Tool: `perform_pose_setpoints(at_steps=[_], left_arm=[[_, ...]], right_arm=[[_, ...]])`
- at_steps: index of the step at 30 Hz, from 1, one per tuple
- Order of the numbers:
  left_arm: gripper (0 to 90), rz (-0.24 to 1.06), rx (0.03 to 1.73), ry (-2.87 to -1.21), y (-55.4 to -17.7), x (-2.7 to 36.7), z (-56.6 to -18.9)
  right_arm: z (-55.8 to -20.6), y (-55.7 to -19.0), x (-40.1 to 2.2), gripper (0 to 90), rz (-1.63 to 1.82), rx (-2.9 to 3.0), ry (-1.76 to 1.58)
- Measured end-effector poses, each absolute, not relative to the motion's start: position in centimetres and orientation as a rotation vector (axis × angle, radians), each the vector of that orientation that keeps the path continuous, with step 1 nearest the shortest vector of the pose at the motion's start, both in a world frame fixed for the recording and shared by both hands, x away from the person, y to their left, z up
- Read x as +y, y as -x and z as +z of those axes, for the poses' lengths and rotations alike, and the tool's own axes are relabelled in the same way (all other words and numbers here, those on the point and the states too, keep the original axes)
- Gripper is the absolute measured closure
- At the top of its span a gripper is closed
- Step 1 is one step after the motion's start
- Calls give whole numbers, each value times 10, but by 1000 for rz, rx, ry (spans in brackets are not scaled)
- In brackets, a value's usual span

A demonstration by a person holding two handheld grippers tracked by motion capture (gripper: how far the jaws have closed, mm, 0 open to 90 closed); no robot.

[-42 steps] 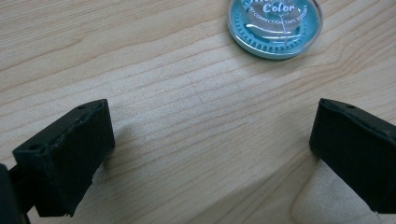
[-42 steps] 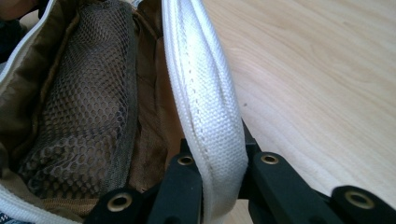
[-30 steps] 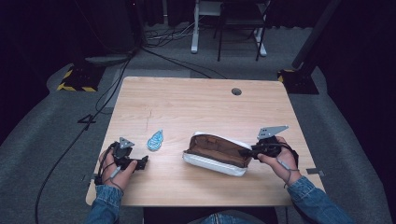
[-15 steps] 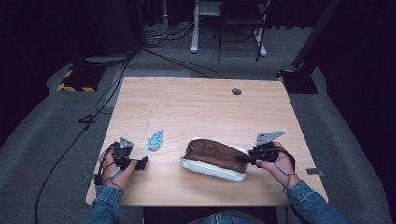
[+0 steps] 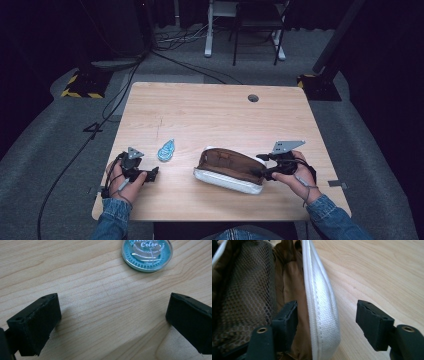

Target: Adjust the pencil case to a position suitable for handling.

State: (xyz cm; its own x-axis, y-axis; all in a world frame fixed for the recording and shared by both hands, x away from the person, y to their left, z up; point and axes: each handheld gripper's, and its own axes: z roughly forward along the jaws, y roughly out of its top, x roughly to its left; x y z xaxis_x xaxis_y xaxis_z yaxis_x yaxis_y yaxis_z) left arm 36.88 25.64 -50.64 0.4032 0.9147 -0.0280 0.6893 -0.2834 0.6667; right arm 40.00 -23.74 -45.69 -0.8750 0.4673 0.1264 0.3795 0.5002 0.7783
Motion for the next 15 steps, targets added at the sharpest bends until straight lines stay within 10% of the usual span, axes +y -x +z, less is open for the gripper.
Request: perform_pose_setpoints(at_steps=[15], left_arm=[[1,487,1351,-2068,-372,255,-506]], right_arm=[[-429,-383,-245,284,1360,2502,-764]])
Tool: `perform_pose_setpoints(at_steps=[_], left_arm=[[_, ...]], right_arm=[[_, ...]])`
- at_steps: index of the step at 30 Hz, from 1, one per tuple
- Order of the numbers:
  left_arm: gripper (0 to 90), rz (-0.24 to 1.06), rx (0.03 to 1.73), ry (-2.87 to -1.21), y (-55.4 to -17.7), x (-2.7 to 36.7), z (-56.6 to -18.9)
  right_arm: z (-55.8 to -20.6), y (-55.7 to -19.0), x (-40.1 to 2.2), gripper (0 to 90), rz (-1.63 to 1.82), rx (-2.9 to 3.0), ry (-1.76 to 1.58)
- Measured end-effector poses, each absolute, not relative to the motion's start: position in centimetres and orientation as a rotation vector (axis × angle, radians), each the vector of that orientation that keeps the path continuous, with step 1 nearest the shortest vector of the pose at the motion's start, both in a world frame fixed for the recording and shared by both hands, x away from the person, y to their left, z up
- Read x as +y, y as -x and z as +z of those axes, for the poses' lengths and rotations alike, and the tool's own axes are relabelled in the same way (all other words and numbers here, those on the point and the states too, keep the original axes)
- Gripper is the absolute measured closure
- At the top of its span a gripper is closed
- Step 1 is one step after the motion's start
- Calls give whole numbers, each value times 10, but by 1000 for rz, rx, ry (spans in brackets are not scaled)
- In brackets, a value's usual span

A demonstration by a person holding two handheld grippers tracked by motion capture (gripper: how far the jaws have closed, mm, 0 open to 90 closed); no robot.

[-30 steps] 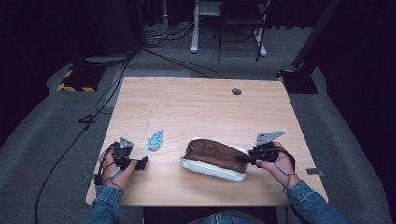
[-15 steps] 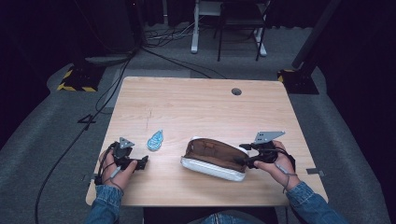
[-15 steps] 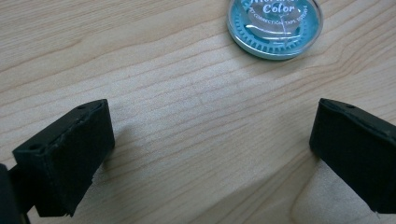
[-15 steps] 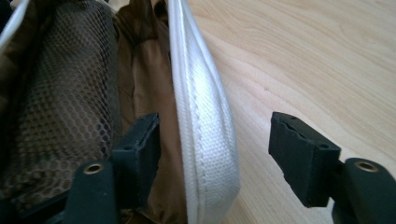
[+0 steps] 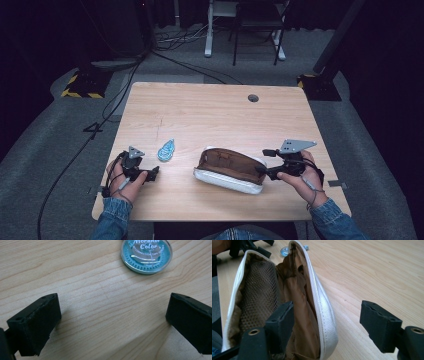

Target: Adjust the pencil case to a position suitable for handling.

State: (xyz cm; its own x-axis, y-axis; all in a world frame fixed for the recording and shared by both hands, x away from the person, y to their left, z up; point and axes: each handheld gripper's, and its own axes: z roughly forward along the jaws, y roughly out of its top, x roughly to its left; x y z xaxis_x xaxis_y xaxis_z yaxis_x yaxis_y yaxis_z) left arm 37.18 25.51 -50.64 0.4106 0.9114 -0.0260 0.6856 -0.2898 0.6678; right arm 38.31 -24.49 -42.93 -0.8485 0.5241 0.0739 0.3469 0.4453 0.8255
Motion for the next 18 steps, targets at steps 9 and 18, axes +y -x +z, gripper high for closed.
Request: perform_pose_setpoints(at_steps=[9,18], left_arm=[[1,482,1354,-2067,-374,253,-506],[2,473,1335,-2076,-369,254,-506]], right_arm=[[-414,-379,-261,277,1398,2445,-778],[-407,-382,-281,250,1429,2396,-831]])
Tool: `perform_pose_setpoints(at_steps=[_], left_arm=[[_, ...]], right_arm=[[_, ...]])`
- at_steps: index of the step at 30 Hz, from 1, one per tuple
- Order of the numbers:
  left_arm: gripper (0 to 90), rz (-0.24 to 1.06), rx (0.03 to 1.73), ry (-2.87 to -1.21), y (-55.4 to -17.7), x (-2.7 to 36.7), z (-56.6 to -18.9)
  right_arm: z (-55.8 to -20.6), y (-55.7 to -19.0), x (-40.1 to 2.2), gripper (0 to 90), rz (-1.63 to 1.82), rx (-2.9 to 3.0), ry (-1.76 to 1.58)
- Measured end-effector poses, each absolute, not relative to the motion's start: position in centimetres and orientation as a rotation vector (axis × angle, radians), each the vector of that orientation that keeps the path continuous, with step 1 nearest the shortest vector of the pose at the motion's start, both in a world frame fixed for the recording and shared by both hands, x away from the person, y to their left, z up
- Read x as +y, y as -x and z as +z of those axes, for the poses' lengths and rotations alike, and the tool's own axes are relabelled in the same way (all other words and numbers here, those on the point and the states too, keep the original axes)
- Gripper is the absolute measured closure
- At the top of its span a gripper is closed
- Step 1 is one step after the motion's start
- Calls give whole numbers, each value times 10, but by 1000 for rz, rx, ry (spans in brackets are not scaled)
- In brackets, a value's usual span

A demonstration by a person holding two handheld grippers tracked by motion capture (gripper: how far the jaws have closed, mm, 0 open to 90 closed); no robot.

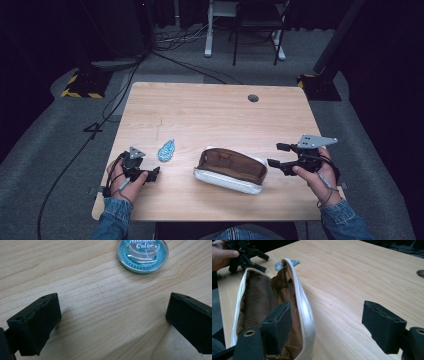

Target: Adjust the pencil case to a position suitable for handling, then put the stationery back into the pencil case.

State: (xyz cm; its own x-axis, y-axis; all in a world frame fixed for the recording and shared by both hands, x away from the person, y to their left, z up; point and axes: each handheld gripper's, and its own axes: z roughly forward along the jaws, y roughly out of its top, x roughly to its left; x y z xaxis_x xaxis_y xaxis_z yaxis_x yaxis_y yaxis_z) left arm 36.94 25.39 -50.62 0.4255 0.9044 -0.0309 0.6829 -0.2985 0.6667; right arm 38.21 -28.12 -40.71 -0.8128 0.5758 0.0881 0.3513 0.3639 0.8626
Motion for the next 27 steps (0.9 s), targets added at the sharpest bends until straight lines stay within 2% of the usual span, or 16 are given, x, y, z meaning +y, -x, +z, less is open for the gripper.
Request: perform_pose_setpoints(at_steps=[4,8,13,27], left_arm=[[25,475,1338,-2089,-368,254,-504],[169,456,1339,-2089,-366,252,-500],[165,457,1335,-2093,-367,250,-498],[170,448,1323,-2052,-363,249,-491]], right_arm=[[-406,-383,-295,243,1401,2358,-866],[-408,-388,-307,221,1347,2329,-907],[-418,-392,-322,204,1283,2316,-981],[-472,-417,-349,177,1036,2277,-1189]])
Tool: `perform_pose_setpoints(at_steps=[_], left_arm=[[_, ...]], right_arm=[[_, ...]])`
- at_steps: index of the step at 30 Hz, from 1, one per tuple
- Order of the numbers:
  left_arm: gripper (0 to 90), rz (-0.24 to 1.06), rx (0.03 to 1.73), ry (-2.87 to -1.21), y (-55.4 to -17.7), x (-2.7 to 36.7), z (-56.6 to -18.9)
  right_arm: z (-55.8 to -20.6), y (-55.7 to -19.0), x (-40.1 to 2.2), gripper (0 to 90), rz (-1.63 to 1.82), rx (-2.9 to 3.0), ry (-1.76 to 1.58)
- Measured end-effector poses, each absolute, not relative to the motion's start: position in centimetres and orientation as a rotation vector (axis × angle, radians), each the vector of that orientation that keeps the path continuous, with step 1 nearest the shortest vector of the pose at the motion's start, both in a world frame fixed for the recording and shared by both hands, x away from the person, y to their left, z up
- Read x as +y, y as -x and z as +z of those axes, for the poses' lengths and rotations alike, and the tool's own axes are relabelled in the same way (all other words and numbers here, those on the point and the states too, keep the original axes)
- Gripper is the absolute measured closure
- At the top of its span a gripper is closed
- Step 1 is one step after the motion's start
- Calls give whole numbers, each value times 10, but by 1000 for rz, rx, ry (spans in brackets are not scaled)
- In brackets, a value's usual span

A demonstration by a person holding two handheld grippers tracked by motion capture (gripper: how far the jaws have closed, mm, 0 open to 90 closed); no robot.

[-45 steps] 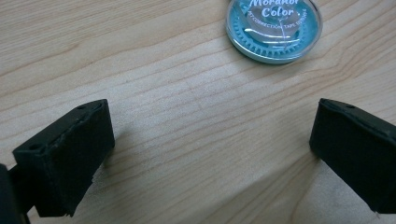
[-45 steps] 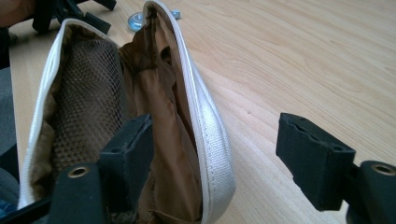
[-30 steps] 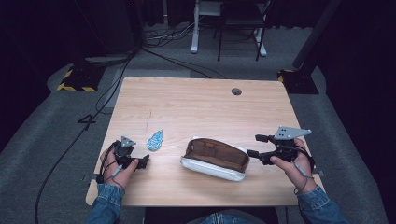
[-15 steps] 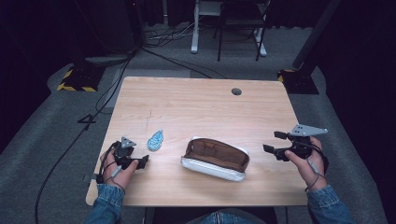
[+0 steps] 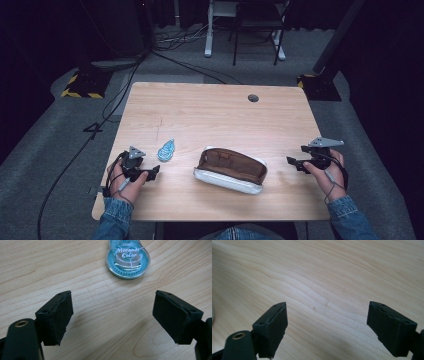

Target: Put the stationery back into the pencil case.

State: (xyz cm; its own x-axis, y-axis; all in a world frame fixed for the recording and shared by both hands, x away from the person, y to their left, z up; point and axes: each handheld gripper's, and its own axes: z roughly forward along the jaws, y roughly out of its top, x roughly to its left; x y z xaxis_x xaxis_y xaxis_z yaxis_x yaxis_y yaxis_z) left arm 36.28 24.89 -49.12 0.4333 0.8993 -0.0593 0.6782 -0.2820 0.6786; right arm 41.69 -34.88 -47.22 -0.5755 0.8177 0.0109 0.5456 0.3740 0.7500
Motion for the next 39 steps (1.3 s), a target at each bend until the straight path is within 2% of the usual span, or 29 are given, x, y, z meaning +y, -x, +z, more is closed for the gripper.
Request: perform_pose_setpoints(at_steps=[14,31,39], left_arm=[[168,449,1310,-1989,-362,245,-485],[170,448,1262,-2047,-369,226,-464],[204,416,1320,-2104,-383,218,-461]], right_arm=[[-504,-425,-350,161,988,2260,-1218],[-504,-425,-348,156,992,2259,-1217],[-504,-425,-349,160,995,2260,-1216]])
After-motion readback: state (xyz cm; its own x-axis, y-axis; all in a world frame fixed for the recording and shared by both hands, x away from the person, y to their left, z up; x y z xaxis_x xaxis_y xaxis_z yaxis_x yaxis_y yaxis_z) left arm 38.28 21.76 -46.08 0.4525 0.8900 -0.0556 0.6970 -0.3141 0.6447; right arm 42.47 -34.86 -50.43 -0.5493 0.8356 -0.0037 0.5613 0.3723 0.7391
